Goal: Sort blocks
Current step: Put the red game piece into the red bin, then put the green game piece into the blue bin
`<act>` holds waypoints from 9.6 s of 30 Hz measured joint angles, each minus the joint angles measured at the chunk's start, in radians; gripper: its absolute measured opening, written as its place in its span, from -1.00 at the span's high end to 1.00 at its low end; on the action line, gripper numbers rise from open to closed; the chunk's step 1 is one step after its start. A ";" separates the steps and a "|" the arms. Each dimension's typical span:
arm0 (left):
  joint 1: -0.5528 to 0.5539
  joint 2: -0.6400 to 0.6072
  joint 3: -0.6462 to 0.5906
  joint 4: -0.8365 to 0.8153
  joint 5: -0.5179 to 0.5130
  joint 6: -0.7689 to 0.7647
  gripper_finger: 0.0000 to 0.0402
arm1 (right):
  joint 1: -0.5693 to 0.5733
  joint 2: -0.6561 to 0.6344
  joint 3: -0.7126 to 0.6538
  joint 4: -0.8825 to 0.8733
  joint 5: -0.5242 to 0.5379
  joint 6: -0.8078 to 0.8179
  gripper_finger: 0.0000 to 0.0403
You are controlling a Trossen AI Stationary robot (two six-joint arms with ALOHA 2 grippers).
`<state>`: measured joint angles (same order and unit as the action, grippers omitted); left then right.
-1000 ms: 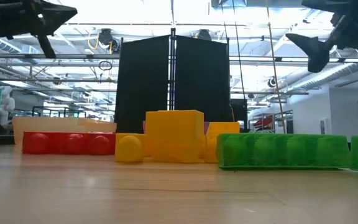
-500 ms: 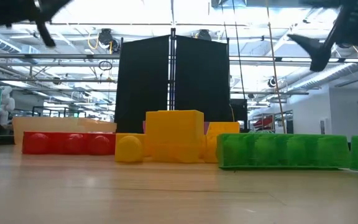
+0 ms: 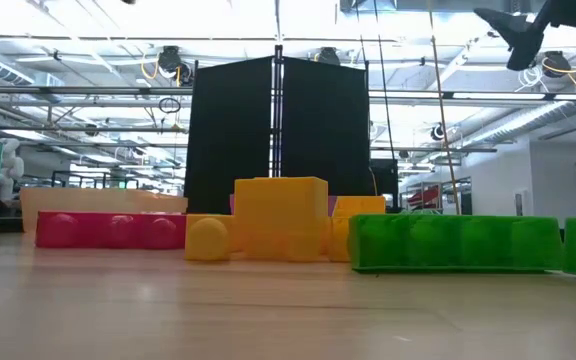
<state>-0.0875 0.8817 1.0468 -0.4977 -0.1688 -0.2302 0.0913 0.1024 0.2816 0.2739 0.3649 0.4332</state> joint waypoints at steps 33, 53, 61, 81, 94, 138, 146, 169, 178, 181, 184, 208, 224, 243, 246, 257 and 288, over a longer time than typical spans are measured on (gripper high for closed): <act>-0.195 0.491 -0.198 -0.355 0.017 -0.738 -0.32 | 0.000 0.141 0.048 -0.360 -0.005 0.070 -0.60; -0.225 0.568 -0.425 -0.032 0.059 -0.736 -0.29 | 0.000 0.142 0.048 -0.379 -0.008 0.083 -0.60; -0.214 0.586 -0.410 -0.041 0.076 -0.730 0.23 | 0.000 0.142 0.048 -0.386 -0.005 0.083 -0.60; -0.045 0.463 -0.128 -0.250 0.032 -0.673 0.23 | 0.000 0.141 0.048 -0.459 -0.004 0.132 -0.60; 0.412 0.545 -0.031 0.223 -0.102 -0.294 0.23 | 0.000 0.141 0.048 -0.460 -0.004 0.132 -0.60; 0.138 0.639 0.514 -0.293 0.119 -0.064 -0.96 | 0.222 0.768 0.053 -0.488 -0.376 0.628 -0.60; -0.151 0.380 0.514 -0.538 -0.263 -0.410 -0.96 | 0.457 1.103 0.310 -0.640 -0.308 0.930 -0.60; -0.543 0.308 0.366 -0.959 -0.443 -0.945 -0.96 | 0.585 1.773 0.988 -1.170 -0.232 1.343 -0.60; -0.564 0.307 0.177 -0.920 -0.430 -1.149 -0.96 | 0.590 1.803 0.989 -1.138 -0.291 1.302 -0.47; -0.577 0.307 0.136 -0.882 -0.427 -1.177 -0.96 | 0.590 1.848 0.989 -1.098 -0.328 1.263 -0.28; -0.578 0.301 0.105 -0.834 -0.413 -1.179 -0.94 | 0.589 1.878 0.992 -1.064 -0.341 1.244 -0.10; -0.568 0.113 0.097 -0.397 -0.694 -0.917 -0.61 | 0.440 1.586 1.119 -1.062 0.250 0.834 0.22; -0.435 0.115 0.097 0.343 -0.446 -0.228 -0.55 | 0.252 1.492 1.129 -0.296 0.255 -0.007 0.22; -0.240 0.230 0.097 0.498 -0.090 -0.049 0.15 | 0.248 1.490 1.129 -0.171 0.258 -0.109 0.22; -0.210 0.250 0.097 0.464 -0.090 -0.046 0.15 | 0.248 1.490 1.129 -0.167 0.258 -0.113 0.22; -0.167 0.255 0.097 0.409 -0.037 0.020 -0.15 | 0.249 1.491 1.129 -0.165 0.258 -0.131 0.22; -0.102 0.343 0.098 0.613 0.105 -0.063 -0.48 | 0.241 1.492 1.132 -0.092 0.203 -0.237 0.22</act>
<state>-0.1893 1.2247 1.1446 0.1157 -0.0635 -0.2932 0.3325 1.5944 1.4133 0.1821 0.5683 0.1965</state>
